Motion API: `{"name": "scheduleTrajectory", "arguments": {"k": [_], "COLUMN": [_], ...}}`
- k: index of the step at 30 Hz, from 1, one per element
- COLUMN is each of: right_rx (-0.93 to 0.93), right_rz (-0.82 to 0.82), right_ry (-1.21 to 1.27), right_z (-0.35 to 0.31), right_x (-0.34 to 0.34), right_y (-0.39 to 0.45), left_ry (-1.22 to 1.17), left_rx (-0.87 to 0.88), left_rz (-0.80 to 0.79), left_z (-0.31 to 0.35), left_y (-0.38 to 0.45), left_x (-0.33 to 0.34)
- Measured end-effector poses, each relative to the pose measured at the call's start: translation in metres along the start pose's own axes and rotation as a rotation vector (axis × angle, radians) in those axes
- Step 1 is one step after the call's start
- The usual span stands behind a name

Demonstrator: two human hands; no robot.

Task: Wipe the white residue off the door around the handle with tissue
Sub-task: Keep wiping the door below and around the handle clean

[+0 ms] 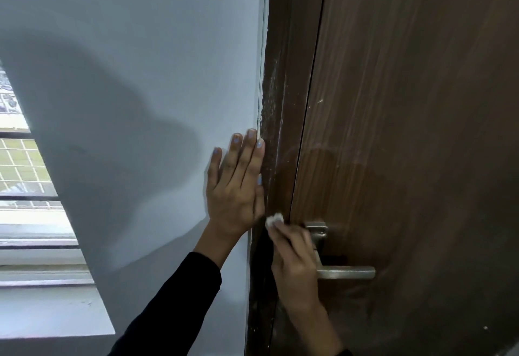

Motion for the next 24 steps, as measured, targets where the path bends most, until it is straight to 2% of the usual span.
{"name": "scheduleTrajectory", "arguments": {"k": [3, 8, 12, 16, 19, 22, 24], "right_rx": [0.058, 0.077, 0.096, 0.173, 0.275, 0.433, 0.556], "right_rz": [-0.095, 0.184, 0.192, -0.009, -0.264, -0.606, -0.641], "right_ry": [0.014, 0.124, 0.105, 0.075, -0.005, -0.101, -0.089], "right_z": [-0.001, -0.013, -0.014, -0.001, 0.01, 0.011, 0.009], "right_x": [0.003, -0.014, -0.006, 0.017, 0.03, 0.039, 0.039], "right_y": [-0.016, 0.051, 0.048, -0.035, -0.089, -0.111, -0.115], "left_ry": [0.008, 0.005, -0.008, -0.002, 0.005, 0.013, 0.022], "left_rx": [-0.001, -0.006, -0.009, -0.013, -0.018, -0.019, -0.02], "left_rz": [0.001, 0.013, 0.004, -0.011, -0.012, -0.014, -0.019], "left_z": [0.0, 0.001, 0.002, 0.001, 0.001, 0.001, 0.001], "left_y": [-0.001, 0.001, 0.001, 0.001, 0.001, 0.001, 0.001], "left_x": [0.0, -0.001, -0.002, -0.002, -0.002, -0.002, -0.003]}}
Point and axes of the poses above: each hand's wrist, its own y-axis towards the middle knuckle, its own x-axis out of the palm, z = x × y, the point moved 3 cm from there along y, towards the middle knuckle
